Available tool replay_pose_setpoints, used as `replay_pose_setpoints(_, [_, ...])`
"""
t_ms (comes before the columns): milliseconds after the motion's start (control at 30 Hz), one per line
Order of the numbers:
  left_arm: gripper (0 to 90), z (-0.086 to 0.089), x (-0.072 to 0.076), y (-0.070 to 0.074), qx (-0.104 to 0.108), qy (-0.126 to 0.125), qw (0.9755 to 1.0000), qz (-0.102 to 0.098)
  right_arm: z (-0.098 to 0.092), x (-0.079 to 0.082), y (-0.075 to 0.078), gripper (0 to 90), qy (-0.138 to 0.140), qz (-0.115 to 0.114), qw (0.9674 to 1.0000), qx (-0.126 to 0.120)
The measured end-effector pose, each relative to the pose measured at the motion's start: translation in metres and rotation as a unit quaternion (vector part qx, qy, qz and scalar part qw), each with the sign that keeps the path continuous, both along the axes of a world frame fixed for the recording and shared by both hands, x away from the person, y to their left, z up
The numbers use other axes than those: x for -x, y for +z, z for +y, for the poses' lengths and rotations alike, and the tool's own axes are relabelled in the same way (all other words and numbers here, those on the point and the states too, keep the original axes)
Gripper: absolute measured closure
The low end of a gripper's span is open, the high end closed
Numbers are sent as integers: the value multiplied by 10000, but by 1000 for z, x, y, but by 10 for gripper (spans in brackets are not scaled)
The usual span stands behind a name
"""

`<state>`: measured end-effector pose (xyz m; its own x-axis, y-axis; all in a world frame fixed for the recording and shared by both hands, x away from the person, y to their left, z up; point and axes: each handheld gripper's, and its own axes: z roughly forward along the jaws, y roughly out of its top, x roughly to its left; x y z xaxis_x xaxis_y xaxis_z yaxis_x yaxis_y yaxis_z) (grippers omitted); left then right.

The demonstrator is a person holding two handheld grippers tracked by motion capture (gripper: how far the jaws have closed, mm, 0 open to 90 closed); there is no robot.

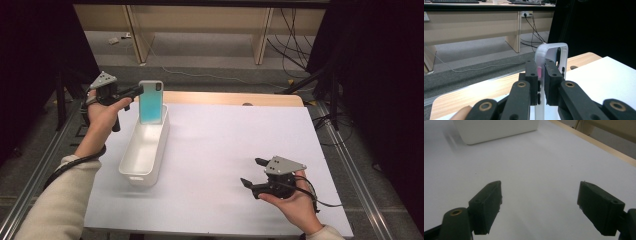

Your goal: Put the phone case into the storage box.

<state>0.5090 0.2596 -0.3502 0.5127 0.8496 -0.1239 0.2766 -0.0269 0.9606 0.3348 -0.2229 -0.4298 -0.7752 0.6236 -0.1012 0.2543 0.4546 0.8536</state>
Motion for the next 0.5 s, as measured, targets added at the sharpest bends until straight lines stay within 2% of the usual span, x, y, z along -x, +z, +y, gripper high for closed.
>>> replay_pose_setpoints(300, [826,0,-3,-2,1,-3,10000,9,-3,1,0,211,5,55,10000,-41])
replay_pose_setpoints(500, [825,0,-4,-2,-11,16,10000,10,-3,2,0,210,-10,-3,10000,-92])
